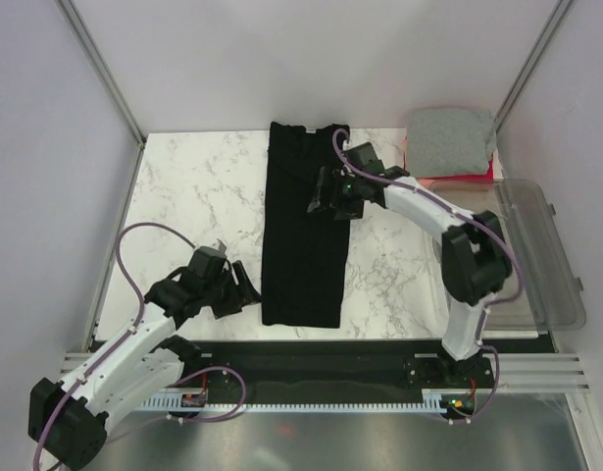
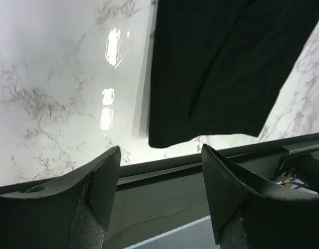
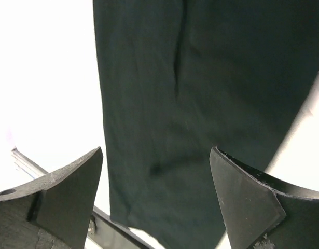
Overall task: Fold and stack the t-shirts
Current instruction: Fold the tshirt
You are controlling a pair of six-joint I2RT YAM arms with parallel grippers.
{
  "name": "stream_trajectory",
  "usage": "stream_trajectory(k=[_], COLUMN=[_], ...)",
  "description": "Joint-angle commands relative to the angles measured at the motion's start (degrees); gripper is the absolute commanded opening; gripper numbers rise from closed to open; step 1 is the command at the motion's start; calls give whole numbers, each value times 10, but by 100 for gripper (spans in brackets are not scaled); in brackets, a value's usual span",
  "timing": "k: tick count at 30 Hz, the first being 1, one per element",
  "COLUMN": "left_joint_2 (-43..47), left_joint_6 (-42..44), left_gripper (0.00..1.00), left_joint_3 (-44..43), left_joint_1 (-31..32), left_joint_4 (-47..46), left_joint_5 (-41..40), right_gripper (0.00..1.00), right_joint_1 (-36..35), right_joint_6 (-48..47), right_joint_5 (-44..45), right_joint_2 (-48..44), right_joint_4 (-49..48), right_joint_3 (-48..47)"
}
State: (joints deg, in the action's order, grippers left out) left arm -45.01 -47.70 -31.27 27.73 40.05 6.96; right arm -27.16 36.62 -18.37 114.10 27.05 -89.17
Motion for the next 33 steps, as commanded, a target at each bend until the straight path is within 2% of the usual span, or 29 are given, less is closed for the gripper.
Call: stream_trajectory(k=[1, 4, 5, 8, 12, 14, 17, 23, 28, 29, 31, 32, 33], left_joint_2=[5, -6, -9, -13, -18, -27, -36, -37, -44, -47, -52, -54, -59], left_joint_6=[-70, -88, -92, -108, -114, -114, -118, -124, -127, -129, -129, -130, -131], left_gripper=[70, 68, 67, 66, 66, 66, 65, 64, 61, 57, 52, 41, 35], left_joint_3=[25, 51, 64, 90, 110, 118, 127, 138, 144, 147, 150, 153, 154], left_joint_1=[32, 62, 66, 79, 84, 87, 90, 95, 98, 98, 99, 100, 100], left_joint_4=[-16, -37, -53, -90, -120, -126, -145, -168, -183, -190, -199, -207, -212], left_joint_5=[-30, -34, -34, -29, -27, -30, -34, -46, -45, -46, -46, -45, -47], right_gripper=[92, 91, 91, 88, 84, 82, 76, 71, 55, 48, 40, 30, 25], right_joint_1=[-10, -37, -60, -116, -176, -193, -204, -243, -266, -269, -272, -274, -274], right_joint_6=[-20, 26, 39, 100, 189, 217, 231, 250, 268, 270, 273, 273, 273], right_joint_5=[95, 139, 145, 166, 172, 175, 167, 168, 173, 173, 176, 176, 176], right_joint_2=[-154, -253, -277, -357, -450, -463, -467, -443, -429, -428, -428, -427, -424], right_joint_4=[22, 13, -3, -35, -105, -134, -169, -207, -214, -218, -220, -220, -221], right_joint_3=[83, 213, 282, 402, 533, 581, 617, 631, 634, 635, 635, 636, 636])
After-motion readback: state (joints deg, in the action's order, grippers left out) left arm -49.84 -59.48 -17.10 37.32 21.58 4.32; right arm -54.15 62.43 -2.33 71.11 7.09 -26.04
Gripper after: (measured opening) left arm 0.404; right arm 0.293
